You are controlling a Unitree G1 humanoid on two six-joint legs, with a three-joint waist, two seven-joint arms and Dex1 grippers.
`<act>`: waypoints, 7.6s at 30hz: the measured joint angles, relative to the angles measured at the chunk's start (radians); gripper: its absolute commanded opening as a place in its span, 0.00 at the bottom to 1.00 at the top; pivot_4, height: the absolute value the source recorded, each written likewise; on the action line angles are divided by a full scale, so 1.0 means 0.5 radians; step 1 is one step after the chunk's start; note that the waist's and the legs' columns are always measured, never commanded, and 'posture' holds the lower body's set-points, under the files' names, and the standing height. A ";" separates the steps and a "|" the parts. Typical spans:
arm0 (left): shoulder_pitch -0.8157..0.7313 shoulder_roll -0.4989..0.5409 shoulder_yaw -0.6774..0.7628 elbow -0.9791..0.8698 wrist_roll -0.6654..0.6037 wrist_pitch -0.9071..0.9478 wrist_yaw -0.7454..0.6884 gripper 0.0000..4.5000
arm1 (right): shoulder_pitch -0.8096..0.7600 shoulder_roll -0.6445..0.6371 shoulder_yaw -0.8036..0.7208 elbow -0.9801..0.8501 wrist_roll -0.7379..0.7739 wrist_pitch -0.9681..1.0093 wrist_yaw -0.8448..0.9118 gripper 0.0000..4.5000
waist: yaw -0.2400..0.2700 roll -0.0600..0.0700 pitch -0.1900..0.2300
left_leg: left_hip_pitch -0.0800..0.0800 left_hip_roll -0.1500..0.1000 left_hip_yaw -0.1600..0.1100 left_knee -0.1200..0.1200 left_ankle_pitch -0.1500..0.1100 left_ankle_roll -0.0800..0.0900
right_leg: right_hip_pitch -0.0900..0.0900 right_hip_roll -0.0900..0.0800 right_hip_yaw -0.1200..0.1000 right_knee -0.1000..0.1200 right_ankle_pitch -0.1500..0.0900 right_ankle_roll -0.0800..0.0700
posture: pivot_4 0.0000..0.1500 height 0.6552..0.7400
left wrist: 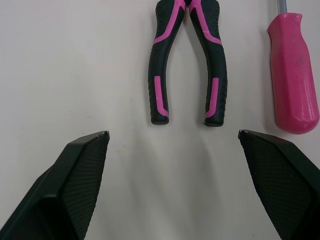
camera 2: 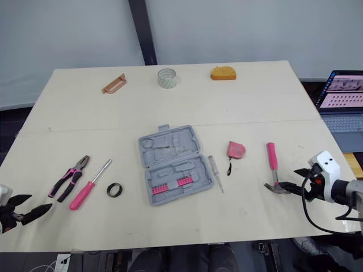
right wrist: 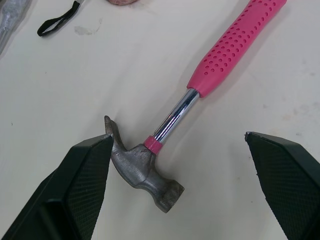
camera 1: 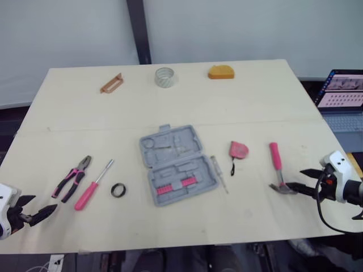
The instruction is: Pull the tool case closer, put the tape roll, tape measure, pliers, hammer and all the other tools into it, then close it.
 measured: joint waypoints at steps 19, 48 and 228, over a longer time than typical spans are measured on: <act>0.005 0.000 0.000 0.043 0.004 -0.009 -0.015 0.99 | -0.027 -0.002 0.000 0.100 -0.003 -0.087 0.001 1.00 | -0.001 0.000 0.000 | 0.000 0.000 0.001 0.000 0.000 0.000 | 0.000 0.000 0.000 0.000 0.000 0.000 | 1.00 1.00; -0.168 -0.132 -0.159 -0.853 -0.257 0.518 0.089 0.70 | -0.294 0.320 0.165 -0.586 0.172 0.272 -0.174 0.79 | 0.003 0.000 0.000 | 0.000 0.003 0.000 0.005 -0.003 -0.003 | 0.000 0.000 -0.001 0.002 0.000 0.000 | 1.00 1.00; -0.103 -0.313 -1.273 -1.452 0.107 0.659 0.117 0.00 | -0.150 0.442 1.155 -1.315 -0.081 0.811 -0.142 0.01 | 0.051 -0.001 0.000 | 0.000 0.006 -0.001 0.007 -0.007 -0.002 | 0.004 -0.002 -0.029 -0.005 0.000 -0.004 | 1.00 1.00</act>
